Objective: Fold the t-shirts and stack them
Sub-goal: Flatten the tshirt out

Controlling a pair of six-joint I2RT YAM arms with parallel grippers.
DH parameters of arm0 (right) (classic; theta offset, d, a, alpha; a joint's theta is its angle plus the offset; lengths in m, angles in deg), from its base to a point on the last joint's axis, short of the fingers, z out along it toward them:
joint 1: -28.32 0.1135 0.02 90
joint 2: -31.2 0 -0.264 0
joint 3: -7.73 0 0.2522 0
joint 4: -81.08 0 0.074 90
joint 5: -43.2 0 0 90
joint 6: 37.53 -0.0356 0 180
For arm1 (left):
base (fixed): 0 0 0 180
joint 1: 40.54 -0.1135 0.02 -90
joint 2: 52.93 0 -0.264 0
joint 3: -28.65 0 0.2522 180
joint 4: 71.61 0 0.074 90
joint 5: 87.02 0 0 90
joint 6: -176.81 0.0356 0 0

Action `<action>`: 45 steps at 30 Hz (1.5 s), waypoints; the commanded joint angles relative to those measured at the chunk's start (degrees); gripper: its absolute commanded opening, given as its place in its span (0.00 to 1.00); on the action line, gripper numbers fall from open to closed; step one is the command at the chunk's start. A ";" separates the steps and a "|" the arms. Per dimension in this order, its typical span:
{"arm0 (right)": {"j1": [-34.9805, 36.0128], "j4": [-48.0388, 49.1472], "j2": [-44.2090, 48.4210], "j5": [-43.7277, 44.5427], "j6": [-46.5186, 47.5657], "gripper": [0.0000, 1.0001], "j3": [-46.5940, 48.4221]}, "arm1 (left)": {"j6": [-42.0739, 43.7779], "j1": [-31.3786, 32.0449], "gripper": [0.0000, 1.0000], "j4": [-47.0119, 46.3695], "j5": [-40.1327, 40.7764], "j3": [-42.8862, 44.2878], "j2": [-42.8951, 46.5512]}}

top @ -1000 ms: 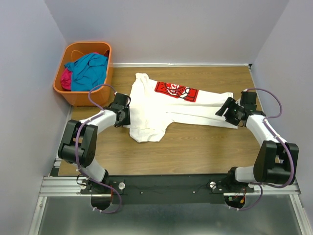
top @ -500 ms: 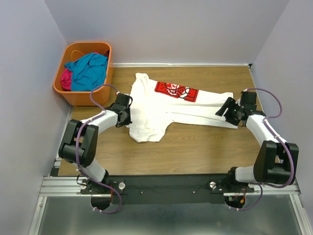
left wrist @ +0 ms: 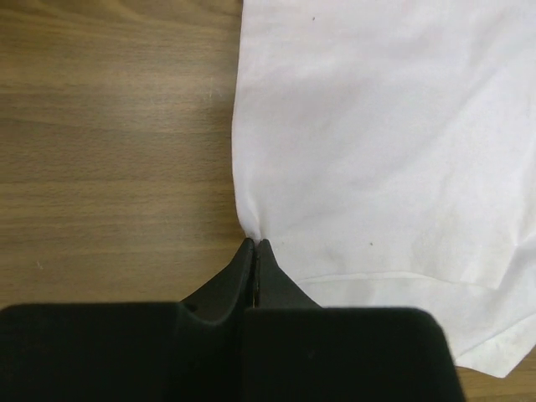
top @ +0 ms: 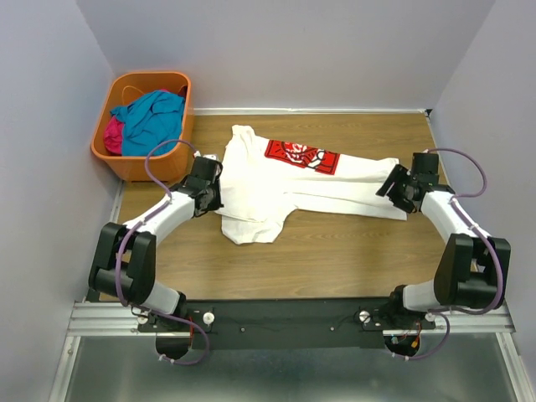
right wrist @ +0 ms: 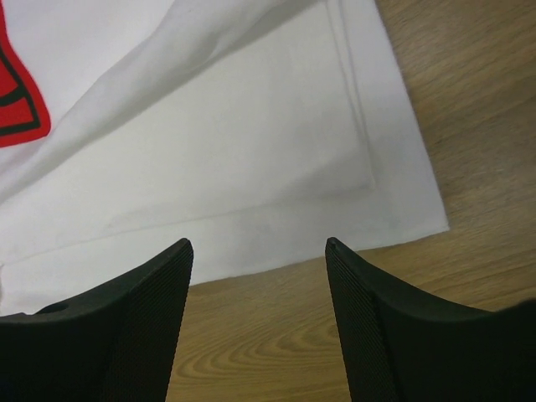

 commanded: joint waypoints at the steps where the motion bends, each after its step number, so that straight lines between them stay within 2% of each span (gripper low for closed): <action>1: 0.15 -1.72 -2.19 10.28 -1.62 0.71 2.46 | 0.60 0.19 0.00 -1.49 -0.26 -1.11 2.83; 3: -0.38 -1.81 -3.50 12.47 -2.23 0.68 2.47 | 0.69 0.19 0.00 -2.02 -0.35 -1.28 3.44; 12: -2.49 0.82 -8.61 11.52 -5.66 0.61 1.24 | 1.39 0.10 0.00 -4.22 -1.84 -4.01 5.82; 25: -3.10 5.66 -14.41 9.76 -7.68 0.59 2.46 | 2.53 -0.51 0.00 -4.57 -2.02 -4.62 6.70; 45: -3.37 5.57 -12.48 7.57 -8.65 0.46 3.70 | 2.71 -0.69 0.00 -4.57 -3.25 -3.48 5.38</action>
